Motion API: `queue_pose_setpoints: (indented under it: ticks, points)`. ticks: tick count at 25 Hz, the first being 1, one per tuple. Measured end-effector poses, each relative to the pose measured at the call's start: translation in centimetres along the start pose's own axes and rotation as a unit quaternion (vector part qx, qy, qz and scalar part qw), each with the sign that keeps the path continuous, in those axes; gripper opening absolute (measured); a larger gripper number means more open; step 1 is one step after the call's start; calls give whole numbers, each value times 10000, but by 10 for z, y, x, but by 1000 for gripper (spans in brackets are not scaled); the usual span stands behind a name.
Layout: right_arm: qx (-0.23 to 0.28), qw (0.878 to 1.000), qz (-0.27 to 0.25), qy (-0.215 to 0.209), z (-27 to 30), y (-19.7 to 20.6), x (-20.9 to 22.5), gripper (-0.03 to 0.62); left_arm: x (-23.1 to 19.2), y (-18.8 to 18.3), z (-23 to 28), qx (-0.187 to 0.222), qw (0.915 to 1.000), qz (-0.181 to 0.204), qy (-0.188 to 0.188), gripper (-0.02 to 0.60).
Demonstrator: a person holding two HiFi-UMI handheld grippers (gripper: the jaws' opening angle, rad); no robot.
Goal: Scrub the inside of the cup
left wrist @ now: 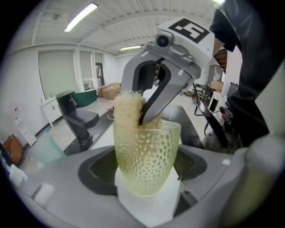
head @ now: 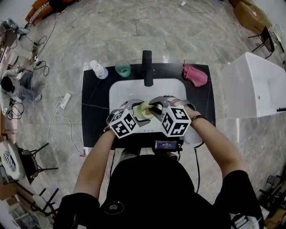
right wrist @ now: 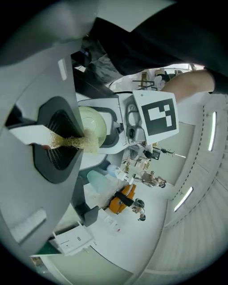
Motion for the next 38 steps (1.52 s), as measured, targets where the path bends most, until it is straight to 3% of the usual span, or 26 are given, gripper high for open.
queue_pose_setpoints:
  ticks: [6, 16, 20, 28, 38]
  points:
    - [-85, 9996, 223, -147, 1, 5, -4, 43, -7, 4, -2, -19, 9998, 27, -199, 367]
    - [286, 9936, 847, -689, -2, -9, -12, 43, -4, 6, 5, -230, 9988, 312, -287, 367]
    - [437, 9940, 813, -586, -4, -15, -9, 43, 2, 6, 9, -316, 9984, 432, -198, 367]
    - [152, 9992, 363, -51, -4, -6, 3, 44, 7, 9, 7, -224, 9992, 303, -133, 367]
    - [-11, 9969, 673, -403, 1, 6, -10, 43, -4, 13, -1, -181, 9993, 205, -243, 367]
Point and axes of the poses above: the fingertips, and each gripper's own axes: z forward along the fingers, x to its right, y out of its underside, the point moved 7 cm from there along -z, backward along the fingers, and after that the axes turned 8 degrees about -y, right-handed, at the moved point
